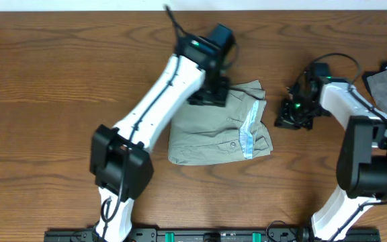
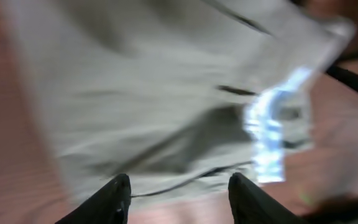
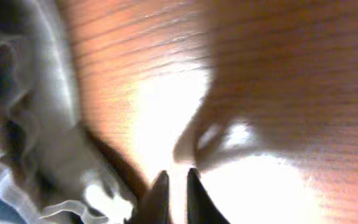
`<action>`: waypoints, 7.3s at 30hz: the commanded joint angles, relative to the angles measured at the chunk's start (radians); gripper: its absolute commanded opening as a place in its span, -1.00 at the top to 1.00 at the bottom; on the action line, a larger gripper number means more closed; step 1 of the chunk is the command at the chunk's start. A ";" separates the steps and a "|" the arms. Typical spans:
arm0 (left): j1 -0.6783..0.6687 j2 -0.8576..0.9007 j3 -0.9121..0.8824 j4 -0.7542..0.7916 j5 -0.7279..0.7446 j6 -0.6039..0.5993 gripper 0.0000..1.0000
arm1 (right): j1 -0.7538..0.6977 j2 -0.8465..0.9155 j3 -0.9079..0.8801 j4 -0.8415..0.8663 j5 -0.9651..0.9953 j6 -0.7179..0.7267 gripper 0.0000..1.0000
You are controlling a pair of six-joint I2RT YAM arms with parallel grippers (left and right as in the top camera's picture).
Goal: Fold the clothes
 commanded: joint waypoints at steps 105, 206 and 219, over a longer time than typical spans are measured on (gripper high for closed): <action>0.278 0.003 -0.686 0.505 0.437 0.027 -0.43 | 0.369 -0.347 0.062 0.000 0.139 -0.058 0.35; 0.646 0.036 -0.569 0.655 0.153 0.318 0.88 | 0.335 -0.279 0.100 -0.003 0.093 0.096 0.58; 0.553 -0.071 -0.529 0.714 0.063 0.193 0.81 | 0.335 -0.279 0.100 -0.003 0.066 0.096 0.60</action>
